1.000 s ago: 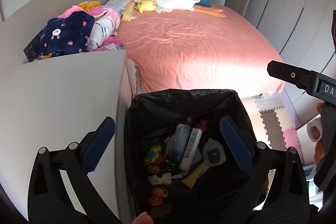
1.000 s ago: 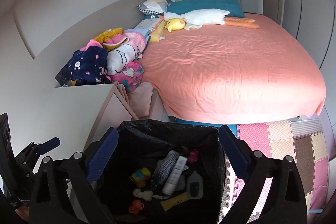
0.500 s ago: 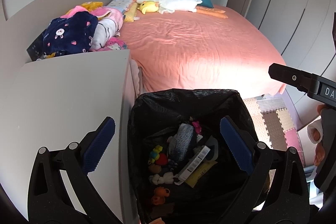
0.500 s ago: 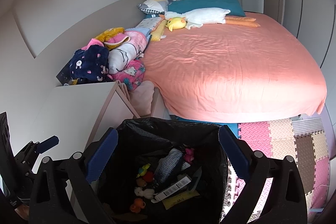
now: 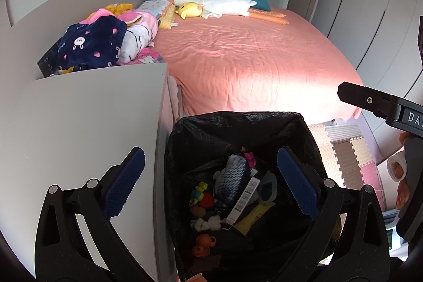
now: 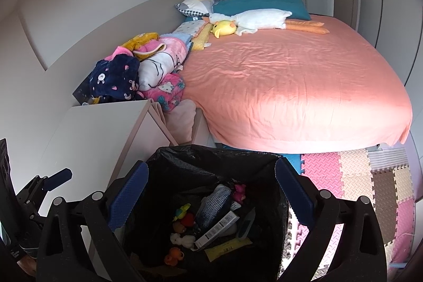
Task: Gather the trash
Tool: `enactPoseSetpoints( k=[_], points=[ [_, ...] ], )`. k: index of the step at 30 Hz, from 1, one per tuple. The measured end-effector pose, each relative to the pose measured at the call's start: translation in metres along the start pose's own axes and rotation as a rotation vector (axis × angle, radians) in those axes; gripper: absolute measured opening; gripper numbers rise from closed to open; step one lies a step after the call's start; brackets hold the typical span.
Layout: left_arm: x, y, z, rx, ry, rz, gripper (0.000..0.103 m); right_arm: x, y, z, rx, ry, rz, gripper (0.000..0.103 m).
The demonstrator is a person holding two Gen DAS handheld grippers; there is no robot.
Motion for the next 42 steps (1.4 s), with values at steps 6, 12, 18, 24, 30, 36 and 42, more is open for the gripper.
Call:
enactPoseSetpoints(
  k=[6, 12, 18, 24, 30, 36, 42],
  points=[
    [-0.0031, -0.0003, 0.0002, 0.016, -0.01, -0.002, 0.097, 0.0, -0.0001, -0.0003, 0.0, 0.001, 0.0, 0.096],
    [-0.0049, -0.001, -0.0001, 0.016, -0.006, -0.007, 0.097, -0.0012, 0.0001, -0.0028, -0.001, 0.001, -0.004, 0.096],
    [-0.006, -0.0022, 0.0015, 0.006, -0.011, -0.013, 0.097, -0.0014, 0.0001, -0.0021, -0.001, 0.001, -0.005, 0.096],
    [-0.0077, -0.0028, 0.0048, -0.01, -0.023, -0.022, 0.097, -0.0015, 0.0001, -0.0023, -0.001, 0.003, -0.006, 0.096],
    [-0.0077, -0.0024, 0.0076, 0.005, -0.04, -0.024, 0.097, -0.0014, 0.0, -0.0028, -0.002, 0.003, -0.007, 0.096],
    [-0.0073, -0.0017, 0.0064, 0.016, -0.031, -0.021, 0.097, -0.0023, 0.0004, -0.0037, -0.002, 0.004, -0.008, 0.096],
    [-0.0061, 0.0033, -0.0009, 0.044, 0.003, 0.007, 0.097, -0.0013, -0.0002, -0.0037, -0.005, 0.003, -0.007, 0.096]
  ],
)
Point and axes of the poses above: each gripper's, at about its wrist camera, not at the fingertips, and y roughly against the way its jaws point, z to its right, x to its top, the point moved 4 cm from there along -y, roughly the way its jaws point, and after that the axes turned 12 degrees about -z, right-handed, at the moved point
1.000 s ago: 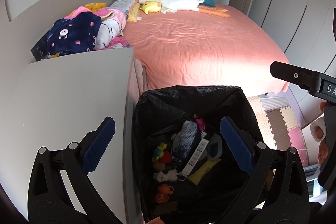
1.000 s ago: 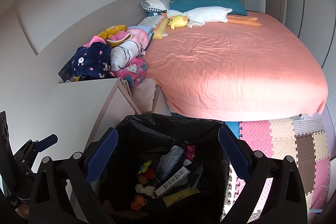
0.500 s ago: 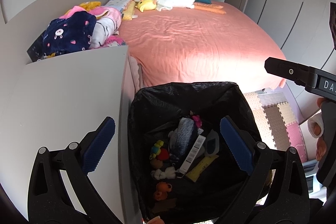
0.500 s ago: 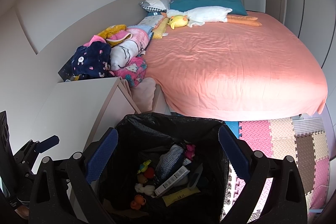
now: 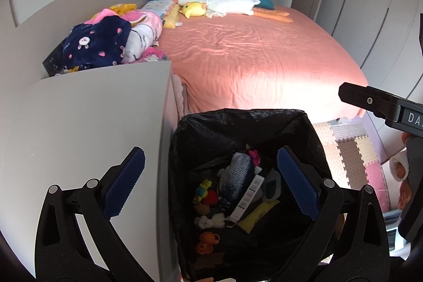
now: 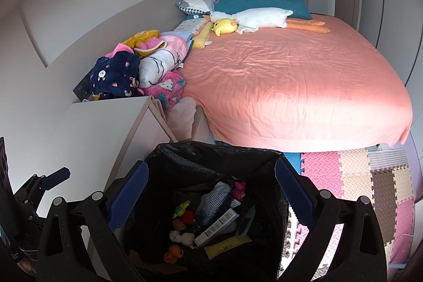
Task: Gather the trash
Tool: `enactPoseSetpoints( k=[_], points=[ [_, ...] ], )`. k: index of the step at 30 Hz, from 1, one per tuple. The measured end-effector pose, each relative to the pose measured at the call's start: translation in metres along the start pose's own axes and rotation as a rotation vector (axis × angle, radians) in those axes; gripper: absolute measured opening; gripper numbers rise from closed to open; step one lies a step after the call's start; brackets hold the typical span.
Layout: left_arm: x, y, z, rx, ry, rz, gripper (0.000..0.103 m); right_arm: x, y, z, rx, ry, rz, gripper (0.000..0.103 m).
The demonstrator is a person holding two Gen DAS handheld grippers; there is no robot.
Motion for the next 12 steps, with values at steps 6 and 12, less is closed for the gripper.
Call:
enactPoseSetpoints(
  k=[6, 12],
  points=[
    [0.0011, 0.0009, 0.0003, 0.014, -0.009, 0.01, 0.097, 0.0001, -0.0001, -0.0004, 0.002, 0.0, 0.0, 0.096],
    [0.0024, -0.0018, 0.0015, 0.011, -0.012, -0.006, 0.097, 0.0002, -0.0001, -0.0008, 0.0, 0.0, 0.0, 0.096]
  ],
)
Point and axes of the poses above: each gripper's, at about its wrist camera, not at the fingertips, and y roughly against the way its jaws point, z to its right, x to its top, the point moved 4 cm from there along -y, roughly the way its jaws point, and after that the axes turned 12 degrees about -z, right-handed, at the moved point
